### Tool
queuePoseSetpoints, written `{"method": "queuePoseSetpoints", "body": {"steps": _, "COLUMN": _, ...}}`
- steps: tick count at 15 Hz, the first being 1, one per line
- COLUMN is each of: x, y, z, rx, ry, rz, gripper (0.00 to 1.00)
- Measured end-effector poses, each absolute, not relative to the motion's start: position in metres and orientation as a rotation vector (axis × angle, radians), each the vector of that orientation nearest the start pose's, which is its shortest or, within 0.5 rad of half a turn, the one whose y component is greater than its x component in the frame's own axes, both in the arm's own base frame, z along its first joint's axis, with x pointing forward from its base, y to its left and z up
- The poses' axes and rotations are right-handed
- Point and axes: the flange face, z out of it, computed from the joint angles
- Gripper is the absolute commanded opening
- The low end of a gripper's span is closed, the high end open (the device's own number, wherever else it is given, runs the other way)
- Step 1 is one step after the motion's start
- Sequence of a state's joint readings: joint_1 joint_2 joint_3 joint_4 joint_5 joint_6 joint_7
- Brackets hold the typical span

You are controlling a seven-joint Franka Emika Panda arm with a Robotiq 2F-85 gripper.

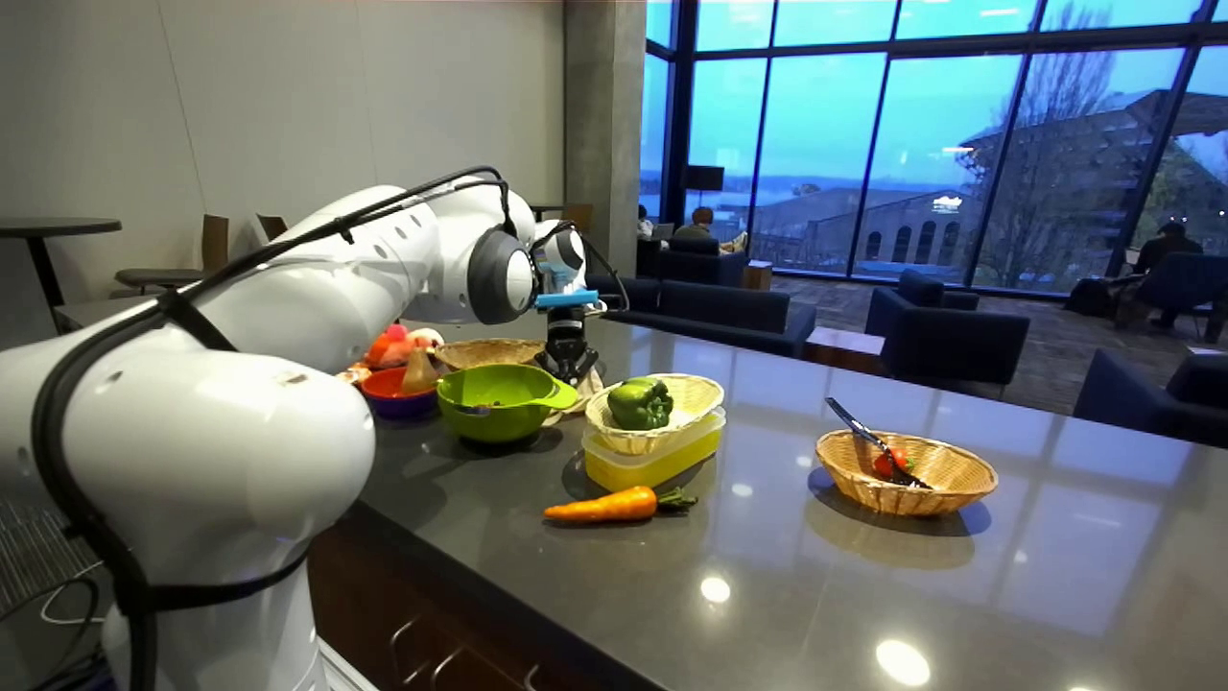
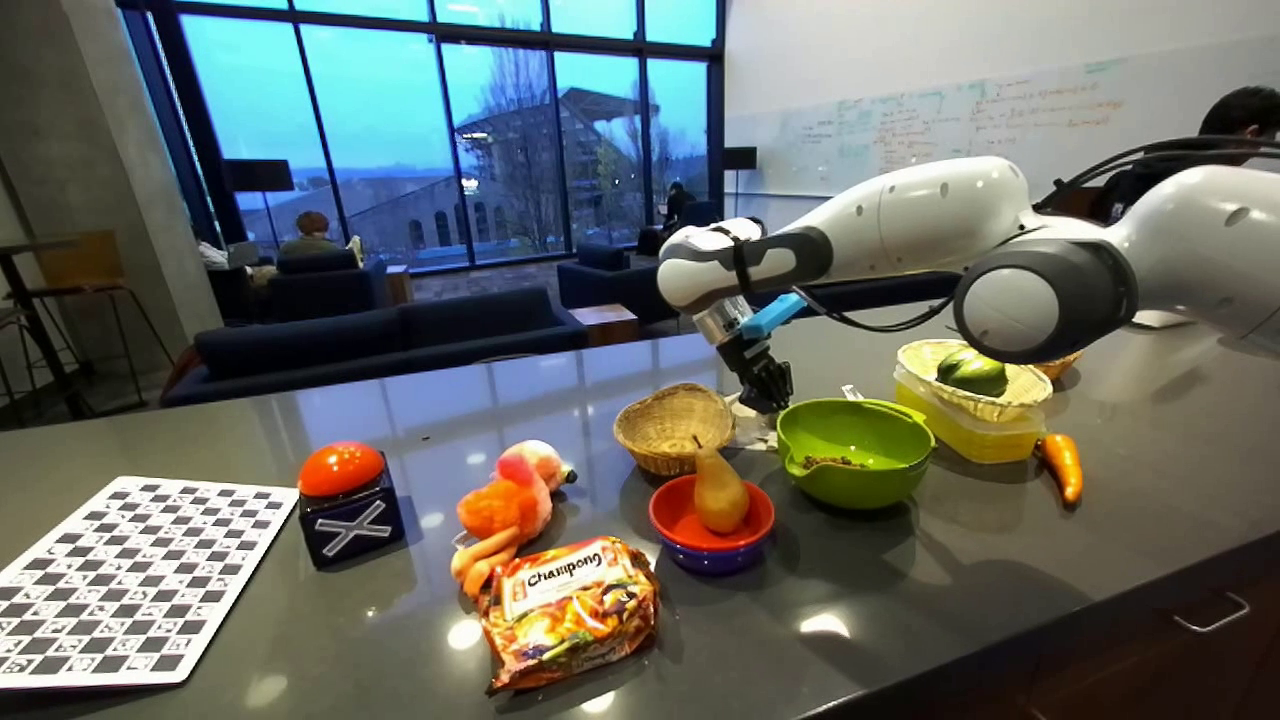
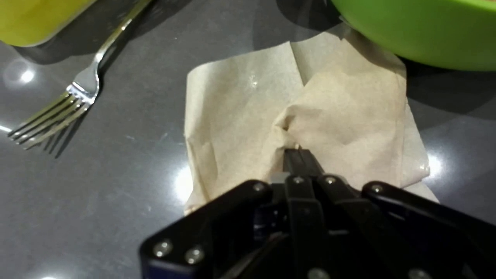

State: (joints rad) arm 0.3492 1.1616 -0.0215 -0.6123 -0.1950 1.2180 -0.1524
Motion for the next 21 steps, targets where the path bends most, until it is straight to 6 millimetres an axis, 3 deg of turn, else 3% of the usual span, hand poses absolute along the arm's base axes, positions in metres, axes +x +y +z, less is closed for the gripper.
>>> {"method": "queuePoseSetpoints", "body": {"steps": 9, "x": 0.707, "y": 0.218, "z": 0.271, "rx": -3.221, "ry": -0.753, "rz": 0.827, "gripper": 0.0}}
{"method": "queuePoseSetpoints", "body": {"steps": 21, "x": 0.708, "y": 0.218, "z": 0.27, "rx": -3.221, "ry": -0.753, "rz": 0.823, "gripper": 0.01}}
